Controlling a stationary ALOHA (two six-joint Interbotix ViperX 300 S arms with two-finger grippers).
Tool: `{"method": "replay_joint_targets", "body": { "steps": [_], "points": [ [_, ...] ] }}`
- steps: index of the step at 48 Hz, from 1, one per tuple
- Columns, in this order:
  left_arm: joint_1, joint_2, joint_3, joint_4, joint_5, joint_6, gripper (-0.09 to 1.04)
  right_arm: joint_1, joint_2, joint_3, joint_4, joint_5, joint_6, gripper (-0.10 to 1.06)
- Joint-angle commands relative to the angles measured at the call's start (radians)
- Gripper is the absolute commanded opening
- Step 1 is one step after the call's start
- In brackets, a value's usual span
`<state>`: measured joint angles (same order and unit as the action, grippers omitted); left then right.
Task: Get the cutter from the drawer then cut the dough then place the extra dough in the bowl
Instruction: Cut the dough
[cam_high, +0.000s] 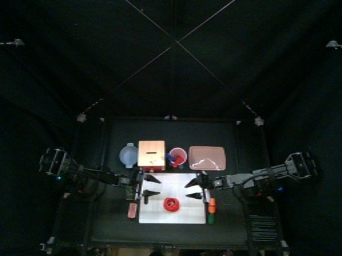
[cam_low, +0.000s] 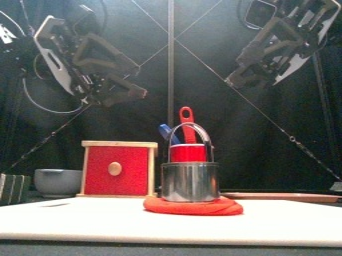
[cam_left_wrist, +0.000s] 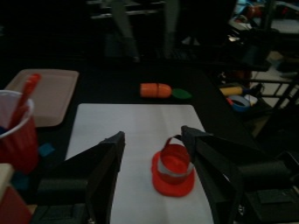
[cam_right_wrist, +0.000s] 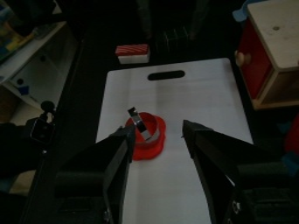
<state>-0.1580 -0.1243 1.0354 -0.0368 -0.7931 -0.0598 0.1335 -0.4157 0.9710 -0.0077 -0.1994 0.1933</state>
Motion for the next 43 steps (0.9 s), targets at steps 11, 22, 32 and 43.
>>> {"method": "replay_joint_targets", "body": {
  "steps": [11,22,32,43],
  "points": [
    [-0.250,0.232,-0.117,-0.469,-0.192,0.244,0.90,0.014,0.064,0.074,-0.034,-0.210,-0.012,0.83],
    [-0.390,0.324,-0.232,-0.753,-0.224,0.439,0.90,0.026,0.166,0.034,-0.118,-0.232,-0.002,0.83],
    [-0.449,0.353,-0.270,-0.916,-0.236,0.489,0.90,0.029,0.218,0.025,-0.135,-0.307,0.000,0.83],
    [-0.456,0.407,-0.304,-0.974,-0.244,0.491,0.90,0.032,0.307,0.005,-0.140,-0.383,0.000,0.83]
  ]
}}
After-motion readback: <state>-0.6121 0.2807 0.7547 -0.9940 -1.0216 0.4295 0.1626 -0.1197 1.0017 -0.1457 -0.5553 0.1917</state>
